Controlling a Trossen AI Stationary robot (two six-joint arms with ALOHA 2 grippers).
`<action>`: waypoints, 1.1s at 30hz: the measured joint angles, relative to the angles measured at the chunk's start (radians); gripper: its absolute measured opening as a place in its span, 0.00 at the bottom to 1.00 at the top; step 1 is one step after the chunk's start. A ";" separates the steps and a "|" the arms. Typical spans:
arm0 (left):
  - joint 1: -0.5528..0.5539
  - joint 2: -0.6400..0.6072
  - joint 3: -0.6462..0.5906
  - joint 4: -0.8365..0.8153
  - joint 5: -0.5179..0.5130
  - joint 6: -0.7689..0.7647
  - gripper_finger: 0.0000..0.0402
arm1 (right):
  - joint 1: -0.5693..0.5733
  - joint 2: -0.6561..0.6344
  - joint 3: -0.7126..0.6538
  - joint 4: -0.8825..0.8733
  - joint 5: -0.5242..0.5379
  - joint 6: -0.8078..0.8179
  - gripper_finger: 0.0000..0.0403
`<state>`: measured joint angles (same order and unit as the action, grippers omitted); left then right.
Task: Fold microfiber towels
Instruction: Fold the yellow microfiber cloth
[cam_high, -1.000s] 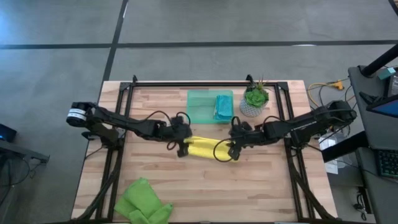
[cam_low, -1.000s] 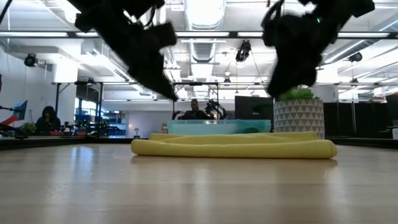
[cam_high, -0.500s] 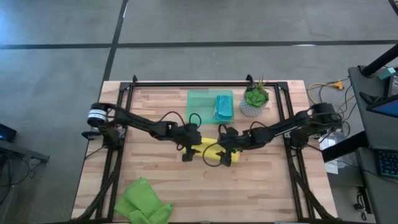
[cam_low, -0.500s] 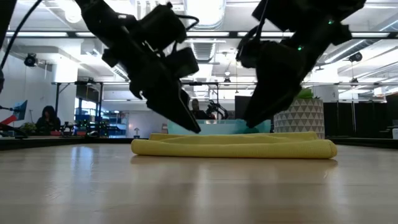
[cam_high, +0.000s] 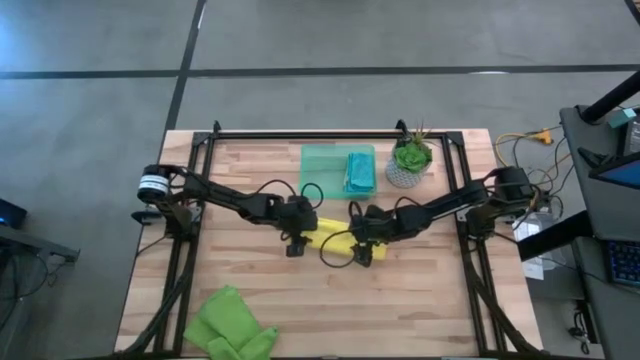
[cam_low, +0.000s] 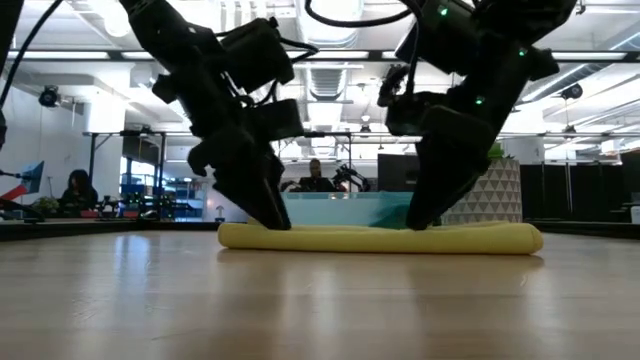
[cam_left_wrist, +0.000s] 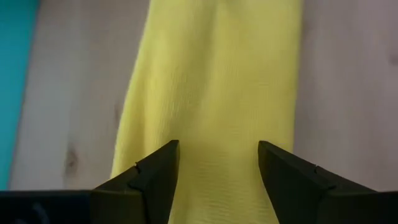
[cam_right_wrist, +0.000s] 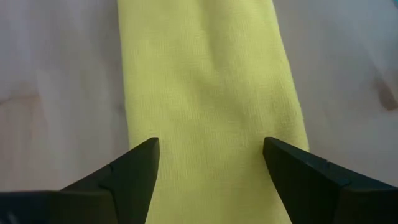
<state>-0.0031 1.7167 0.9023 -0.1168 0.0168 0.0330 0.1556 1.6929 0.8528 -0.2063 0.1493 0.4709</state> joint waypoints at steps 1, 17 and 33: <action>0.003 -0.001 -0.007 0.000 -0.001 0.000 0.51 | 0.001 -0.005 0.000 -0.012 -0.001 0.000 0.70; 0.011 -0.060 -0.045 -0.093 -0.002 0.000 0.51 | 0.076 -0.090 -0.006 -0.289 -0.031 0.001 0.68; 0.130 -0.134 -0.047 -0.105 -0.009 -0.079 0.40 | 0.147 -0.200 -0.006 -0.010 -0.028 0.245 0.62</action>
<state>0.1265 1.5830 0.8555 -0.2213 0.0083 -0.0463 0.3023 1.4925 0.8471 -0.2163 0.1209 0.7158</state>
